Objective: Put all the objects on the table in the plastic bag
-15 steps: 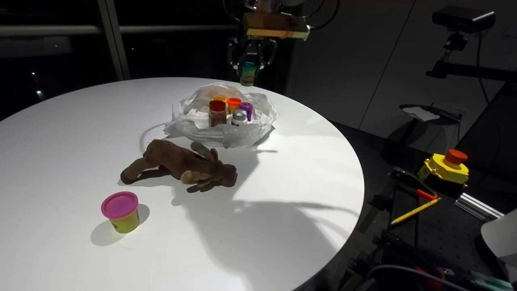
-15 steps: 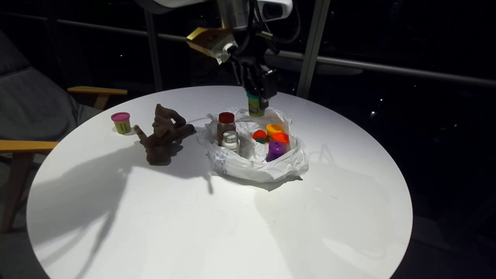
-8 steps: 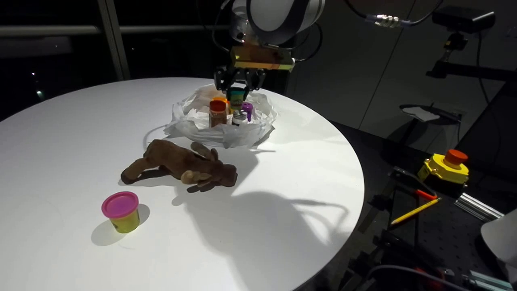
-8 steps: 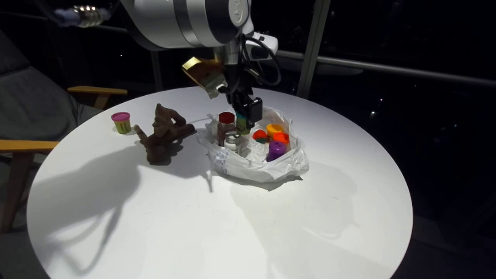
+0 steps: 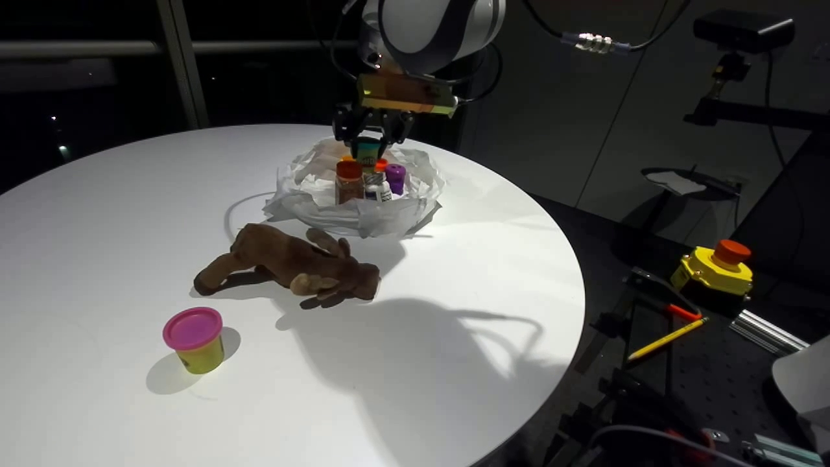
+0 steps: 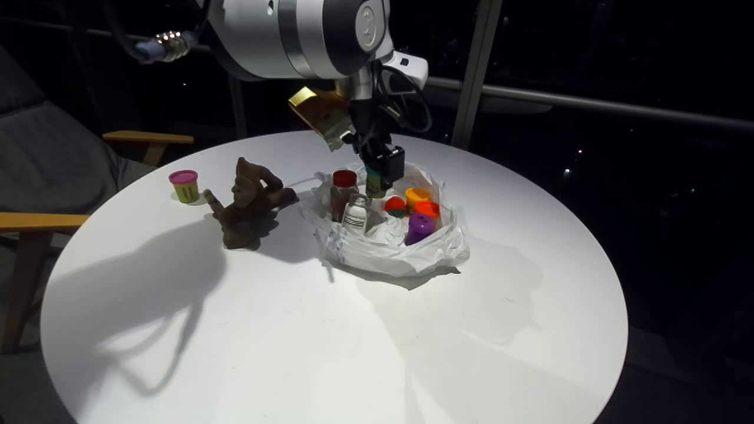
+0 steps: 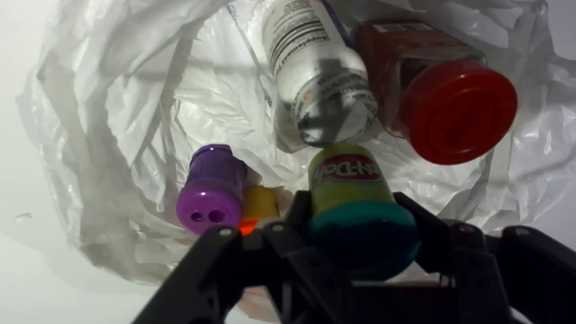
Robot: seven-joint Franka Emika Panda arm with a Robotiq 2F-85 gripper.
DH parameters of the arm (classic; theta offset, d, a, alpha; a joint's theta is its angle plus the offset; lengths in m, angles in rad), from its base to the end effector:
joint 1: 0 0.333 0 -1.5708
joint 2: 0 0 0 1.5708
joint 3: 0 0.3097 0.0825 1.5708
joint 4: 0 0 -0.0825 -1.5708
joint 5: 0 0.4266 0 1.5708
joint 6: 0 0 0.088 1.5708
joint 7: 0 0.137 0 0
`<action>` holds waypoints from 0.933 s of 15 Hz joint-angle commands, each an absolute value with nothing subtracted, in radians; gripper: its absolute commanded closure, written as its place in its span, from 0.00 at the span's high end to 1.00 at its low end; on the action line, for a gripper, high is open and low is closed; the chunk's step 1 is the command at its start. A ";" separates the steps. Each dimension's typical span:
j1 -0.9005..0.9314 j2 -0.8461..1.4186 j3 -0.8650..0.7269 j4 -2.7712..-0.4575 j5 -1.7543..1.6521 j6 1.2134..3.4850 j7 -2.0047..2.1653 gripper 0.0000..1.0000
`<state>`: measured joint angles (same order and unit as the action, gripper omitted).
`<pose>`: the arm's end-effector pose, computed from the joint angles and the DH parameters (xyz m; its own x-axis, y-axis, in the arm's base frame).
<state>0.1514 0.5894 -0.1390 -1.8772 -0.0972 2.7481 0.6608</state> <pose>0.6949 0.0141 0.1592 0.8191 -0.4898 0.2988 -0.4966 -0.8660 -0.0582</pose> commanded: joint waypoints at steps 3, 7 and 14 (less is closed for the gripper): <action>0.127 0.571 -0.120 -1.876 -0.029 2.744 0.564 0.23; 0.123 0.561 -0.129 -1.890 -0.007 2.755 0.520 0.23; 0.093 0.707 -0.121 -1.788 0.051 2.718 0.500 0.23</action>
